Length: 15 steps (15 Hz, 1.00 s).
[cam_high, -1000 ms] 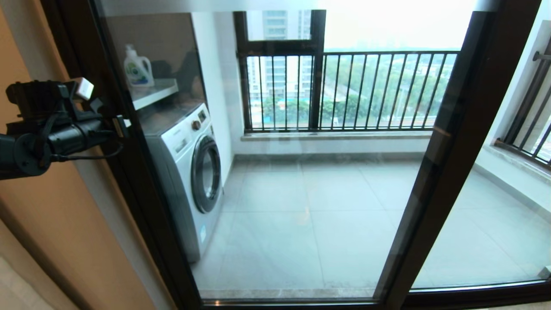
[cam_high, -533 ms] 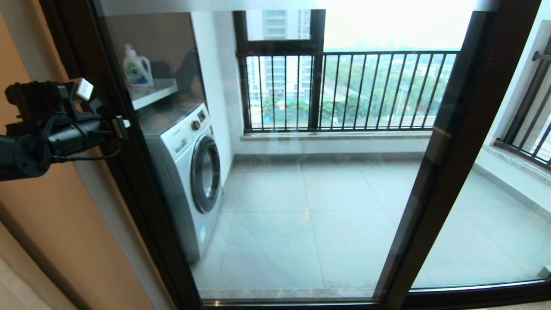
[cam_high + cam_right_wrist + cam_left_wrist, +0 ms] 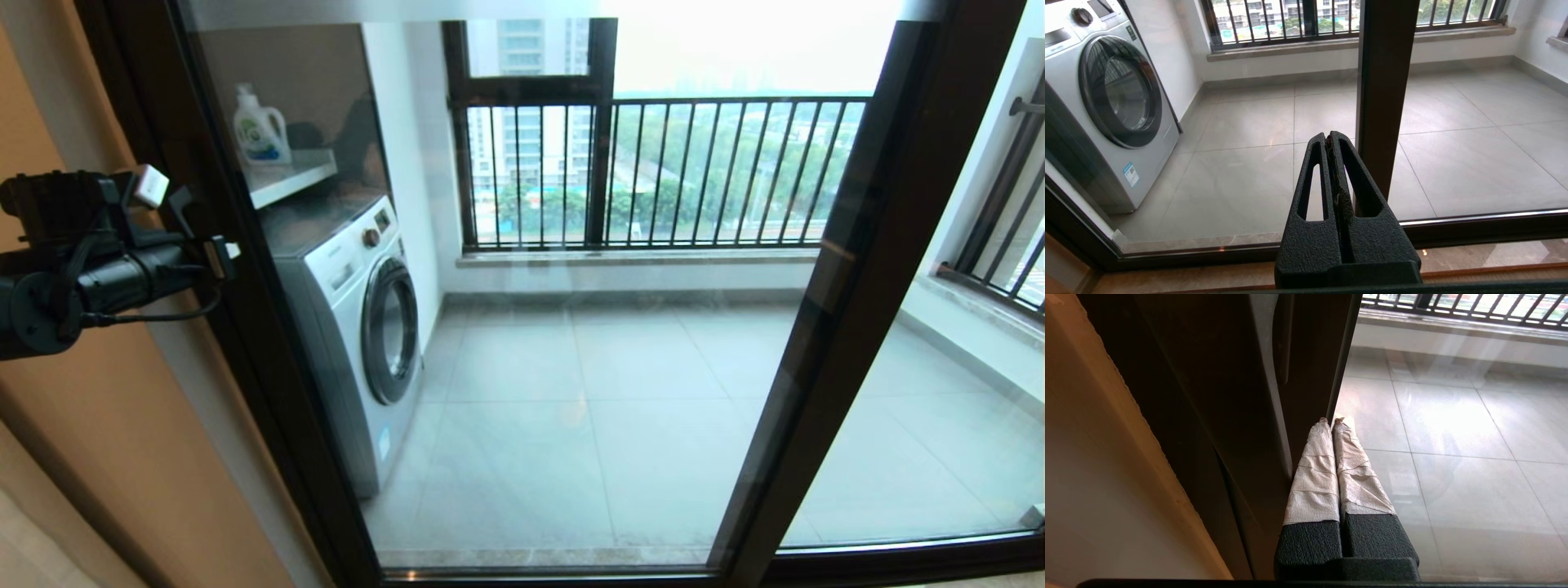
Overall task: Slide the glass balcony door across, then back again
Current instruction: Open the slid door
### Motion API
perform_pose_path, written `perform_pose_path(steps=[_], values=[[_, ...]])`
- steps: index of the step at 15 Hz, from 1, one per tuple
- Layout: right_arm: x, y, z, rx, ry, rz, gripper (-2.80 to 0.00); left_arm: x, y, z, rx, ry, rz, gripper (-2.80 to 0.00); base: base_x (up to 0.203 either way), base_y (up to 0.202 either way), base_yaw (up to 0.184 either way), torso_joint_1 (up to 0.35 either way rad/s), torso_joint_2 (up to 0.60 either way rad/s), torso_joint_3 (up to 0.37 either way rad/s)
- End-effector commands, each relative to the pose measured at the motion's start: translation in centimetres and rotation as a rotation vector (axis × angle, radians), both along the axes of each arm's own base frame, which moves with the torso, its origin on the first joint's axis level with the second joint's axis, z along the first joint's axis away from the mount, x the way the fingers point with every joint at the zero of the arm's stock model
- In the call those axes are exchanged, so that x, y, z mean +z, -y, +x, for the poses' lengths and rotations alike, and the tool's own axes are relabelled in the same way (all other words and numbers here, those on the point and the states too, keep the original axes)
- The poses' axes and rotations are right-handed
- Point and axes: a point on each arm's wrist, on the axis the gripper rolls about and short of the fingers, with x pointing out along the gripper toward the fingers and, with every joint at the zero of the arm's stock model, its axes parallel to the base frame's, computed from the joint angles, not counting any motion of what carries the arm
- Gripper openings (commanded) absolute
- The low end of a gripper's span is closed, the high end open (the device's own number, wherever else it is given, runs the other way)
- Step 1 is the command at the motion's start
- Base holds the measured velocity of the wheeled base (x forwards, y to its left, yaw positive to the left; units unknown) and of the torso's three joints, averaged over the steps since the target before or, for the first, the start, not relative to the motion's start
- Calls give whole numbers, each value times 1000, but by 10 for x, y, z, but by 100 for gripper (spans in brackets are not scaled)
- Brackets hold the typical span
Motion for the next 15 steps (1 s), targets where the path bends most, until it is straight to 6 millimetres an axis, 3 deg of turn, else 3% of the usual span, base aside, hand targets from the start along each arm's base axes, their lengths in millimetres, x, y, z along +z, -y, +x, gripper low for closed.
perform_pose_path(steps=[1,8,10,12,15], values=[[-3,0,1,0,-13,-1,-280,2,-5,-2,15,6,2,-280,0,0,0,0,0,0],[-3,0,1,-1,-13,0,-280,-1,-17,-4,47,-1,-3,-280,0,0,0,0,0,0],[-3,0,1,-2,-13,-1,-280,8,-15,-9,42,21,-2,-280,0,0,0,0,0,0],[-3,0,1,-1,-13,1,-280,21,-5,-19,19,52,3,-280,0,0,0,0,0,0],[-3,0,1,0,-13,0,-280,45,29,-36,-65,112,15,-280,0,0,0,0,0,0]])
